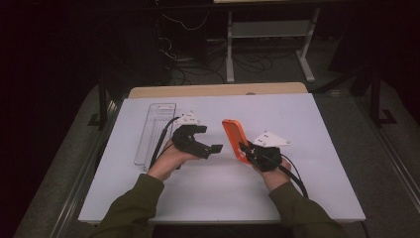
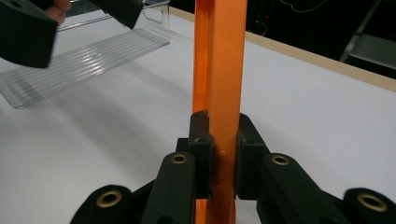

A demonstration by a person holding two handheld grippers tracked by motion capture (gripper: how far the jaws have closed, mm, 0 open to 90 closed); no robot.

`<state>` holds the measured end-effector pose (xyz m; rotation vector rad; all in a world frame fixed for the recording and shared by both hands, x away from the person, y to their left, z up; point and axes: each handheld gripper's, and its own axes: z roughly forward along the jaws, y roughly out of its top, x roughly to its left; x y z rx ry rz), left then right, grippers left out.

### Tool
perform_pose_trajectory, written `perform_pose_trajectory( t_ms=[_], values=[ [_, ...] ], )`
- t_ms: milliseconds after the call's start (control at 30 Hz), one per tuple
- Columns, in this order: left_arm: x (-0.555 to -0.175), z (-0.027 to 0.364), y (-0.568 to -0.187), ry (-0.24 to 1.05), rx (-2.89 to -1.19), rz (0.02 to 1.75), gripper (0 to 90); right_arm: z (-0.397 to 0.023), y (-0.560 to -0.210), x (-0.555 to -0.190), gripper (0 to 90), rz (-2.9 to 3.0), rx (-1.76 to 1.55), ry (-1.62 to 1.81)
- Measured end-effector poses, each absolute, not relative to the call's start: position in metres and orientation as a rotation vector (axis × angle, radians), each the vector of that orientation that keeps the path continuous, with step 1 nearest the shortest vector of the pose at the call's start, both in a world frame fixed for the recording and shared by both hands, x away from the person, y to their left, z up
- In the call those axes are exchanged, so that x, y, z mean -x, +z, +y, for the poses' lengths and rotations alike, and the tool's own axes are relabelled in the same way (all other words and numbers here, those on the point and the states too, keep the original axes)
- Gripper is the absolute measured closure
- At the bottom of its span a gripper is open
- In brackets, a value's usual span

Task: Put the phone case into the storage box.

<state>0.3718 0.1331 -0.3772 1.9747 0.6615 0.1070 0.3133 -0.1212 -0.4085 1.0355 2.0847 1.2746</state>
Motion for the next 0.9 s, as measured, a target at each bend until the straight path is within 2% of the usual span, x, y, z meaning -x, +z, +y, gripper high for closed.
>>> perform_pose_trajectory(
  t_ms=[900],
  values=[
    [-0.377,0.115,-0.373,0.098,-1.928,0.657,0.0,-0.108,-0.408,-0.309,79.1,2.063,-1.046,1.312]
  ],
)
